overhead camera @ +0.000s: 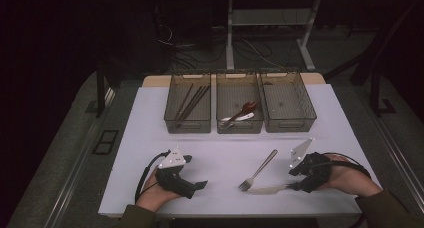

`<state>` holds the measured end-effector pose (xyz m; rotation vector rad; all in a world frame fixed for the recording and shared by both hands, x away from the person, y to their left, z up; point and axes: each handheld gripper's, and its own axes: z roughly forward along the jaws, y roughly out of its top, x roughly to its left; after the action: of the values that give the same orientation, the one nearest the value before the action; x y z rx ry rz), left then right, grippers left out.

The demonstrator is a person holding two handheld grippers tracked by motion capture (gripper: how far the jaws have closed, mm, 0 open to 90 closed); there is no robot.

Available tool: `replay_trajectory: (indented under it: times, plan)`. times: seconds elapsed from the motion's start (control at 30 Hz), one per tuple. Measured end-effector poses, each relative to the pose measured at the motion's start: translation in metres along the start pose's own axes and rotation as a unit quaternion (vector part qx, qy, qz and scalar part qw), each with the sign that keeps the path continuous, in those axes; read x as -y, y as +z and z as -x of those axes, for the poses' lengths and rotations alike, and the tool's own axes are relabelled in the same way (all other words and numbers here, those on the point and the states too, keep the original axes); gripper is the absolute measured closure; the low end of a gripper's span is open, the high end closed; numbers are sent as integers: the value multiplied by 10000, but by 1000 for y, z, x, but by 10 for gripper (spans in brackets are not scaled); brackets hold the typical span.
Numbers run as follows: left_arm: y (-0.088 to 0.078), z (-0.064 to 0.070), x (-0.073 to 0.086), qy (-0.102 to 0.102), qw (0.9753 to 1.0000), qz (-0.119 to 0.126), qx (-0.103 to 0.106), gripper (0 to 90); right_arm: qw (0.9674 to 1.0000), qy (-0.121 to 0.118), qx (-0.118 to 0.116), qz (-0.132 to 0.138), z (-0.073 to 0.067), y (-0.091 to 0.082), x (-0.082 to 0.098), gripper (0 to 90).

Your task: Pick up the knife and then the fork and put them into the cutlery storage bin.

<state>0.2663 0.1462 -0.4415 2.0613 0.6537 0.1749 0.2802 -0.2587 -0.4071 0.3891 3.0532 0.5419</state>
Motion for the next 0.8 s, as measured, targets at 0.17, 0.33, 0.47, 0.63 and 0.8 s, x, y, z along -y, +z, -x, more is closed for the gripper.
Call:
replay_trajectory:
  times: [0.17,0.33,0.47,0.63,0.8]
  plan:
    - [0,0,0,-6,10000,0,2,0,9991,-290,-44,-321,-3,5,-8,566]
    - [0,0,0,-9,10000,1,3,0,9966,-533,-57,-622,-4,11,-12,638]
    - [0,0,0,-13,10000,5,3,0,9952,-615,-142,-752,-3,15,-15,693]
    - [1,0,0,-9,10000,1,5,0,9927,-790,-130,-907,-4,19,-20,721]
    - [1,0,0,-11,10000,0,7,0,9882,-1067,-94,-1091,-6,21,-25,727]
